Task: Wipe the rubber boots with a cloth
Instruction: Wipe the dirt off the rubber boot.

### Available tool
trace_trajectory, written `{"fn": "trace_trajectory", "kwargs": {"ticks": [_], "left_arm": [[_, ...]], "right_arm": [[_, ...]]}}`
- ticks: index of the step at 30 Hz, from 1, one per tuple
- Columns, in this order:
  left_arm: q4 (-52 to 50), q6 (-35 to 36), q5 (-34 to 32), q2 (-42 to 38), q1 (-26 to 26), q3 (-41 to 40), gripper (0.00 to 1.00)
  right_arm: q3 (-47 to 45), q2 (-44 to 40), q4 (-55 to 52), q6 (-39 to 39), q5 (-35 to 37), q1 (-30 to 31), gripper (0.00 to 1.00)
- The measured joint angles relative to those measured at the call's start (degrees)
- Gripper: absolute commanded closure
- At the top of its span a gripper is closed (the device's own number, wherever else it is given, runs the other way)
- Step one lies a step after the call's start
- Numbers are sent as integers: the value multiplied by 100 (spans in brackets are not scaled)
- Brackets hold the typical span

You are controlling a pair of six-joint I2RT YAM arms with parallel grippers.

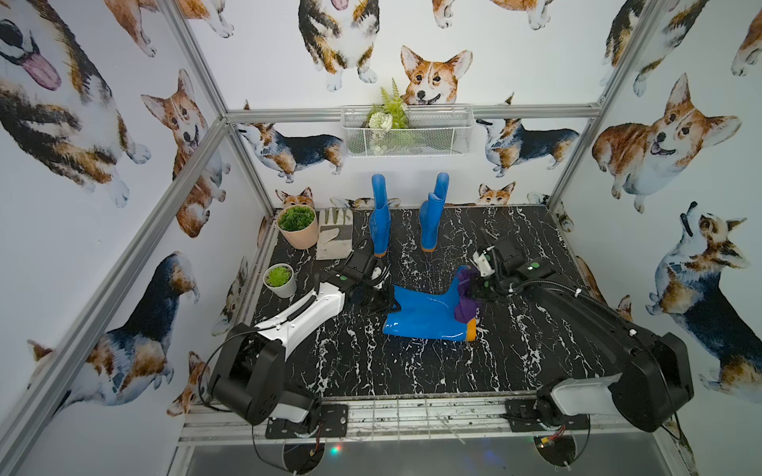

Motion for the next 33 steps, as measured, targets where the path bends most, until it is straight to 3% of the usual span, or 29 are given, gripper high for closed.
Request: {"fn": "trace_trajectory", "kwargs": {"ticks": [5,10,15,19,23,26,30,33], "left_arm": [[-44,68,76,-2,0,33,100],[-48,192,168,-94,0,37,100],[-208,304,173,-341,-11,44,100],[-278,339,127,-479,0,-72,100],[-225,293,208,-317,0,-103,100],[-227,291,245,-247,0,22,100],[-216,339,291,-216,-2,153,100],[-299,374,293,-249,-2,151,100]], "right_arm": [[63,592,-74,-133,-63,-31,100],[634,1263,-149,-275,-505,-1622,100],[1102,1390,-282,-273,-417,-2100,100],[1086,984,-350,-267,-166,-1593,100],[605,658,-197,-81,-175,-184,100],[240,708,-162,116,-223,472,100],[264,1019,-173,166,-212,345,100],[546,1213,-166,144,-232,-544,100]]}}
